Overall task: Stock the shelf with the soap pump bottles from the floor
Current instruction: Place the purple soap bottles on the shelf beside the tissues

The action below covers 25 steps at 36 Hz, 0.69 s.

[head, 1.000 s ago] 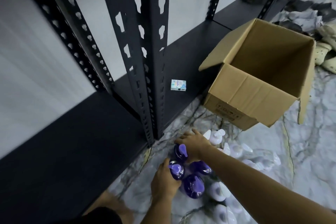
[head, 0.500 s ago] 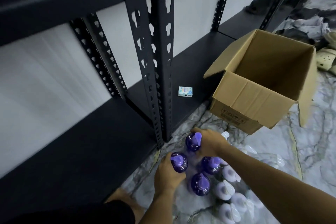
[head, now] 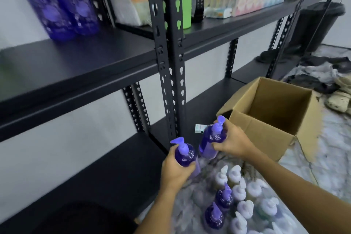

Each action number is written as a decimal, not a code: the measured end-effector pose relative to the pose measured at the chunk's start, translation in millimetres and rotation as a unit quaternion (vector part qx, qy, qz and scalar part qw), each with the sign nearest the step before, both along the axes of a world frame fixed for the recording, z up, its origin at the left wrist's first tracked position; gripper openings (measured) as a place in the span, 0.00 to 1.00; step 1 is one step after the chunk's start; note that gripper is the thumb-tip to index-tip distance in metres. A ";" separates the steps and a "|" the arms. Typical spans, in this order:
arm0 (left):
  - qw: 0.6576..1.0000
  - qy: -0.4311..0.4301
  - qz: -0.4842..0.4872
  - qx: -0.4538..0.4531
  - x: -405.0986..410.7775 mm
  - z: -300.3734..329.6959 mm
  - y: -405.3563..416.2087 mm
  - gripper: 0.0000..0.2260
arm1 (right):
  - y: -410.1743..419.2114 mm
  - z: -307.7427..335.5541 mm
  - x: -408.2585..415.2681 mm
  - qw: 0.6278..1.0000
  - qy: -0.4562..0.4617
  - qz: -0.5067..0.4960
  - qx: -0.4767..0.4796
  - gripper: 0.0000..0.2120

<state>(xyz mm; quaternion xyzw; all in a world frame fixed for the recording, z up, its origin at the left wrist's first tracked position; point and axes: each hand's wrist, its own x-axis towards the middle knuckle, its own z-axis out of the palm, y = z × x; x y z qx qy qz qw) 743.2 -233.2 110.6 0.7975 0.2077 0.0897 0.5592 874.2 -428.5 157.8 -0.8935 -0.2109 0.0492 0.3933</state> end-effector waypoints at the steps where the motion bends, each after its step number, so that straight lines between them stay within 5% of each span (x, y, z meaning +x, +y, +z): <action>1: 1.000 -0.023 -0.004 -0.005 -1.0 11.6 -0.1 0.24 | 0.0 12.4 -1.3 1.000 -0.006 0.001 0.019 0.25; 11: 0.974 -0.227 -0.013 0.001 -21.9 135.3 -6.3 0.27 | 12.9 134.5 -16.6 0.980 -0.097 0.027 0.170 0.30; 25: 0.914 -0.402 0.035 0.048 -56.9 315.8 33.6 0.22 | 59.5 298.3 -59.9 0.912 -0.191 0.081 0.354 0.24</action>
